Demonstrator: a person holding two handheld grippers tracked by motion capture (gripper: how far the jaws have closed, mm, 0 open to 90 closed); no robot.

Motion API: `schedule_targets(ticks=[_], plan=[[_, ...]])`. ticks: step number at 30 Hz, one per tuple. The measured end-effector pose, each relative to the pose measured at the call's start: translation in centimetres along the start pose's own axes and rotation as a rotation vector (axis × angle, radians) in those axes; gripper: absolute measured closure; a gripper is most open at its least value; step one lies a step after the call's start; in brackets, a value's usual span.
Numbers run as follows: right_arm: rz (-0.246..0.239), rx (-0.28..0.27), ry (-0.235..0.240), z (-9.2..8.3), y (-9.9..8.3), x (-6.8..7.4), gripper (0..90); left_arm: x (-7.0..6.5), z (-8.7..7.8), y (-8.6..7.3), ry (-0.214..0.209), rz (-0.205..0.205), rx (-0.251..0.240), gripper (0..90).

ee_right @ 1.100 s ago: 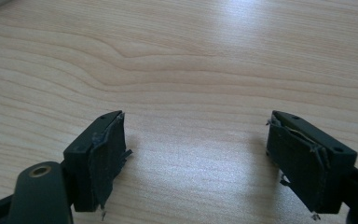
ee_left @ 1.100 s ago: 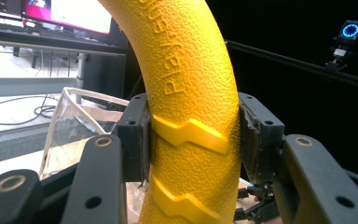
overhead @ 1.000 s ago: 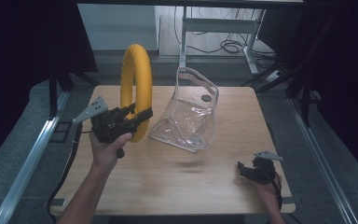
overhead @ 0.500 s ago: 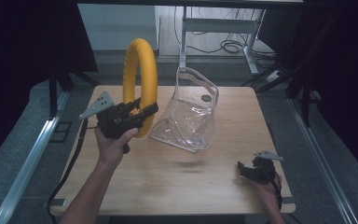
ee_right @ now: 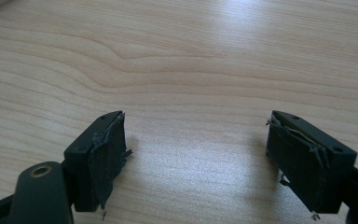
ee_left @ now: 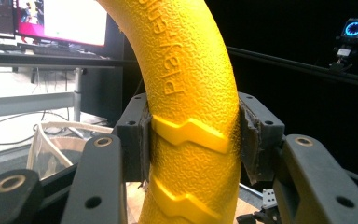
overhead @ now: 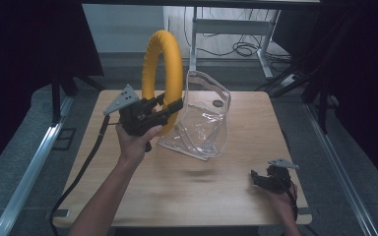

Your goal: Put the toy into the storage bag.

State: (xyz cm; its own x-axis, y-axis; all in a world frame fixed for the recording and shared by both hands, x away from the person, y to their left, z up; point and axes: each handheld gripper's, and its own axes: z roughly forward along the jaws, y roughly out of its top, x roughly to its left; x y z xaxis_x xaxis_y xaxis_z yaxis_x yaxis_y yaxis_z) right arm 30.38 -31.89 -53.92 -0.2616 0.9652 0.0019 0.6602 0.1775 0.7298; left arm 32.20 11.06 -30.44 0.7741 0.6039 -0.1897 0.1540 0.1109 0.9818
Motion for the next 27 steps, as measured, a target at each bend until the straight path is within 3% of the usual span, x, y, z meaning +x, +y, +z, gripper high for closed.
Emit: schedule_targets(ticks=[16,27], plan=[[-0.002,0.001,-0.003,0.1,0.0,0.0,20.1,-2.1,2.9,1.7,-0.027,0.054,0.001,51.7],[0.003,-0.001,-0.004,0.1,0.1,0.0,20.2,-3.1,4.7,2.1,-0.068,0.046,0.008,51.6]])
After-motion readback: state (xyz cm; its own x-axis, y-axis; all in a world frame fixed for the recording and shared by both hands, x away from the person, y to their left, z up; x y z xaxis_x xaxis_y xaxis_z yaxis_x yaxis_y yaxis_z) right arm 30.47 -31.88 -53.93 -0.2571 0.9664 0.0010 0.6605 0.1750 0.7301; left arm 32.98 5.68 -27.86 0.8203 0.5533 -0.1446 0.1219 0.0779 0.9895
